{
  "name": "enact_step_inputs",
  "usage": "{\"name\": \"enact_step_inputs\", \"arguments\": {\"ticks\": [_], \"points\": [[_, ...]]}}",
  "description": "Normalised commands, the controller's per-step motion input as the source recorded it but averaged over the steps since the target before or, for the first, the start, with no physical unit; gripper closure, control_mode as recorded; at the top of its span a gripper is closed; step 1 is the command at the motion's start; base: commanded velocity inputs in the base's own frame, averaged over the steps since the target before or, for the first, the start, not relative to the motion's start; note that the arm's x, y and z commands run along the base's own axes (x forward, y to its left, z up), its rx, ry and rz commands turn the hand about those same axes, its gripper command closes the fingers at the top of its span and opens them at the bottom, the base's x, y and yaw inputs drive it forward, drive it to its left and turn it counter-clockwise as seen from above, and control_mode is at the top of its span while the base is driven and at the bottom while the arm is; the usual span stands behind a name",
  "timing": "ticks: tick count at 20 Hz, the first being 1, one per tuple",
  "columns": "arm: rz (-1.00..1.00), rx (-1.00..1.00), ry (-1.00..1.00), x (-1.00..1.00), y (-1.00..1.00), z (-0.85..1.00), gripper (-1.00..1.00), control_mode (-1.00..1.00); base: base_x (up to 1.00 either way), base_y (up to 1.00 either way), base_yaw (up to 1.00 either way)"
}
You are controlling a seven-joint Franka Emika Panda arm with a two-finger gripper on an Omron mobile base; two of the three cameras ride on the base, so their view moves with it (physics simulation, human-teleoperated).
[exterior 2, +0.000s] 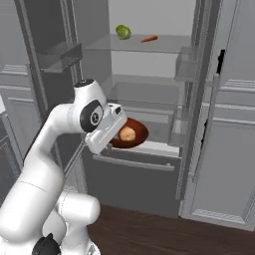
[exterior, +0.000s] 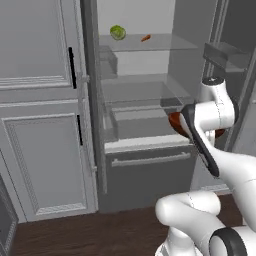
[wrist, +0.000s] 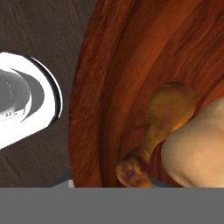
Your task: Pick the chicken drumstick and squash from their plates and place them in the bowl. Then put the bowl in the fridge.
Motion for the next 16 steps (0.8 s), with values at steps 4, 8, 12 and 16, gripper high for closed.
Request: {"name": "enact_step_inputs", "arguments": {"ticks": [4, 8, 12, 16], "points": [[0.00, 0.00, 0.00, 0.00, 0.00, 0.00, 1.00, 1.00, 0.99, -0.45, 0.29], [0.00, 0.00, 0.00, 0.00, 0.00, 0.00, 1.00, 1.00, 0.95, -0.77, 0.20], [0.00, 0.00, 0.00, 0.00, 0.00, 0.00, 1.00, 1.00, 0.48, -0.39, 0.28], [0.00, 0.00, 0.00, 0.00, 0.00, 0.00, 1.00, 1.00, 0.39, -0.03, 0.12]]}}
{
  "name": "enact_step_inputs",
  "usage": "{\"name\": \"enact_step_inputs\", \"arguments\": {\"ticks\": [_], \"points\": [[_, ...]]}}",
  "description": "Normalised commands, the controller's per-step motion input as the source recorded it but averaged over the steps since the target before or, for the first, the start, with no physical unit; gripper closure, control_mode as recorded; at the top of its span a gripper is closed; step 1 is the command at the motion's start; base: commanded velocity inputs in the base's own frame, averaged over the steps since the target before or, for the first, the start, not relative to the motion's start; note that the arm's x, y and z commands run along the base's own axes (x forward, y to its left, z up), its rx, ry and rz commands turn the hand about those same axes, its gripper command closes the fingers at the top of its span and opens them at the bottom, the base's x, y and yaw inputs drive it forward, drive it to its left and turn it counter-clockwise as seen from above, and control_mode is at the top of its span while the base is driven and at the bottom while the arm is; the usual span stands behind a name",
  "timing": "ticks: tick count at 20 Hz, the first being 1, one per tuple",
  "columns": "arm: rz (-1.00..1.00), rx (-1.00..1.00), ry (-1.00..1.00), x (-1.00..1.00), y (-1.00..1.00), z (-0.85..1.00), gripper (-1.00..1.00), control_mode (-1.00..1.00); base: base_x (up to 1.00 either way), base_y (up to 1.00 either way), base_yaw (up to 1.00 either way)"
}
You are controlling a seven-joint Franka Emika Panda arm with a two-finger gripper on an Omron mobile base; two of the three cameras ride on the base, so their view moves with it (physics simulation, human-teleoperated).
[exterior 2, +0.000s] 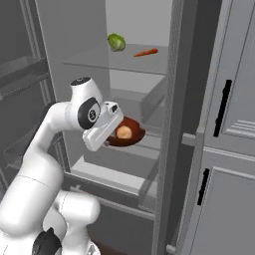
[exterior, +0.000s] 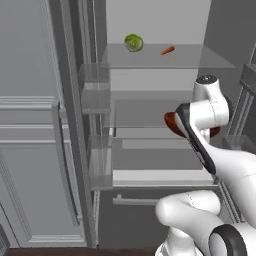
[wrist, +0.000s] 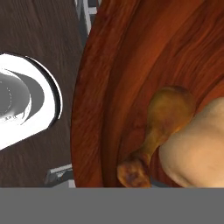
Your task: Pick the chicken drumstick and squash from their plates and place them in the bowl. Then put the bowl in the fridge.
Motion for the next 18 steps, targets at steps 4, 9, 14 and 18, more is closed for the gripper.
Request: {"name": "enact_step_inputs", "arguments": {"ticks": [4, 9, 14, 18], "points": [[0.00, 0.00, 0.00, 0.00, 0.00, 0.00, 1.00, 1.00, 0.54, -0.04, 0.01], [0.00, 0.00, 0.00, 0.00, 0.00, 0.00, 1.00, 1.00, 0.10, 0.00, 0.01], [0.02, -0.01, 0.00, 0.00, 0.00, 0.07, 1.00, -1.00, 0.00, 0.00, 0.00], [0.12, -0.04, -0.01, 0.09, 0.03, 0.50, 1.00, -1.00, 0.00, 0.00, 0.00]]}}
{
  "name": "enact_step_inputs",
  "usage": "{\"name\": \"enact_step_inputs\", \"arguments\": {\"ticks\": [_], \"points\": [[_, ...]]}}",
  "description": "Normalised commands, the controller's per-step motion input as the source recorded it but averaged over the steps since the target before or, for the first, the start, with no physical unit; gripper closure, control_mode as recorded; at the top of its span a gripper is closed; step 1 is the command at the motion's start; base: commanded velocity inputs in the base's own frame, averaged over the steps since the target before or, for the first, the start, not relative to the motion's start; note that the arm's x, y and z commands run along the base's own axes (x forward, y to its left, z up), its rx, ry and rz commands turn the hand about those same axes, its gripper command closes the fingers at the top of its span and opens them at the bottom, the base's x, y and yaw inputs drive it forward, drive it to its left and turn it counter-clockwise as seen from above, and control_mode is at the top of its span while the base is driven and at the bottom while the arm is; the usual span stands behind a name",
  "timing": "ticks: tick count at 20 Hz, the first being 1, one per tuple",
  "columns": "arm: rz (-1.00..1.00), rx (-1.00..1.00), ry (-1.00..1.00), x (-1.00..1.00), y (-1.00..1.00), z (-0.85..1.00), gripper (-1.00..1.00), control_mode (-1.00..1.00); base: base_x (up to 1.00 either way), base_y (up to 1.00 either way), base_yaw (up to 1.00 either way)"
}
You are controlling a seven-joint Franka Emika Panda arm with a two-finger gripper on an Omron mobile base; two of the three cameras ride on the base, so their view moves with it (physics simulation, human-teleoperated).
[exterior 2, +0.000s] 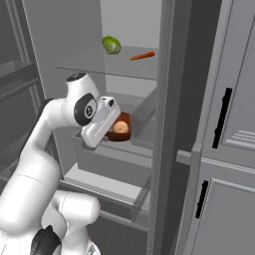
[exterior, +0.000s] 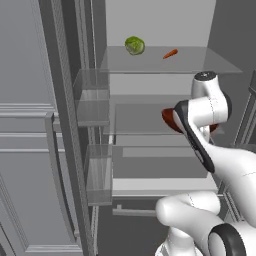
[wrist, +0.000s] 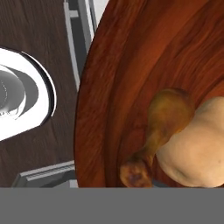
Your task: Pick the chicken drumstick and squash from their plates and place them in the bowl. Then put the bowl in the fridge.
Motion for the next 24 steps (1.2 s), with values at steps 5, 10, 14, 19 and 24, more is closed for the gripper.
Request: {"name": "enact_step_inputs", "arguments": {"ticks": [5, 10, 14, 19, 24], "points": [[0.18, -0.04, 0.07, 0.54, 0.02, 0.06, 1.00, -1.00, 0.00, 0.00, 0.00], [0.18, -0.03, 0.02, 0.72, 0.00, -0.64, 1.00, -1.00, 0.00, 0.00, 0.00], [0.17, -0.02, -0.06, 0.38, 0.00, -0.74, 1.00, -1.00, 0.00, 0.00, 0.00], [0.11, 0.00, -0.03, 0.70, 0.00, -0.32, 1.00, -1.00, 0.00, 0.00, 0.00], [0.05, 0.00, 0.00, 0.73, 0.00, -0.04, 1.00, -1.00, 0.00, 0.00, 0.00]]}}
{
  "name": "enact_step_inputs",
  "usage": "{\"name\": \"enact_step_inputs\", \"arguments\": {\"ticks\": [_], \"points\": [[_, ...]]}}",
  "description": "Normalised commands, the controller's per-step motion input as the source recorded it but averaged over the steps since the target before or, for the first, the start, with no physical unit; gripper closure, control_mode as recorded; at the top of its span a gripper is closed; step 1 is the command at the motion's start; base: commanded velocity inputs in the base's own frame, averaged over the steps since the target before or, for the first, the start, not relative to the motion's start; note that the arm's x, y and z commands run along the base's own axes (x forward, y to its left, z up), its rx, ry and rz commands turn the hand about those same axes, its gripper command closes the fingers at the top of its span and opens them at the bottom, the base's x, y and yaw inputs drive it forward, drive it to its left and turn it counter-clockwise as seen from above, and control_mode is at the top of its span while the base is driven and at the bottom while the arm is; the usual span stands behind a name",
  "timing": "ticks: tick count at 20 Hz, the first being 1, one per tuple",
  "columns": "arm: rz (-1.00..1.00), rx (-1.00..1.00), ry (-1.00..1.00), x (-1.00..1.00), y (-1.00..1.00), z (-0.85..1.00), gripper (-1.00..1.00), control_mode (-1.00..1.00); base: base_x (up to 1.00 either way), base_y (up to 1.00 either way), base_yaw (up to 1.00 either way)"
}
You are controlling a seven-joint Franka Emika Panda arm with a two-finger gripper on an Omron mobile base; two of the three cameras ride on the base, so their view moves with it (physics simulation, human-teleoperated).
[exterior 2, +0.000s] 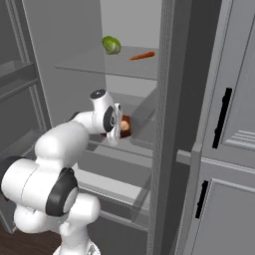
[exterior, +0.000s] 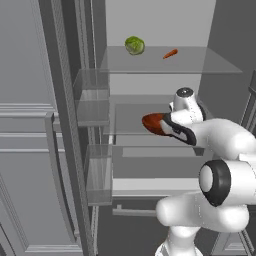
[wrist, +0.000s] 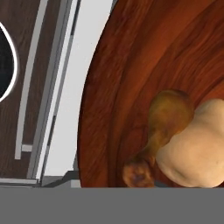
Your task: Pick the chicken drumstick and squash from their plates and place them in the bowl. Then put the bowl in the fridge.
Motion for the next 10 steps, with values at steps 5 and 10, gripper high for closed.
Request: {"name": "enact_step_inputs", "arguments": {"ticks": [5, 10], "points": [[0.00, -0.01, 0.00, 0.67, 0.00, 0.00, 1.00, -1.00, 0.00, 0.00, 0.00], [-0.01, -0.06, 0.00, 0.78, 0.00, -0.18, 1.00, -1.00, 0.00, 0.00, 0.00]]}}
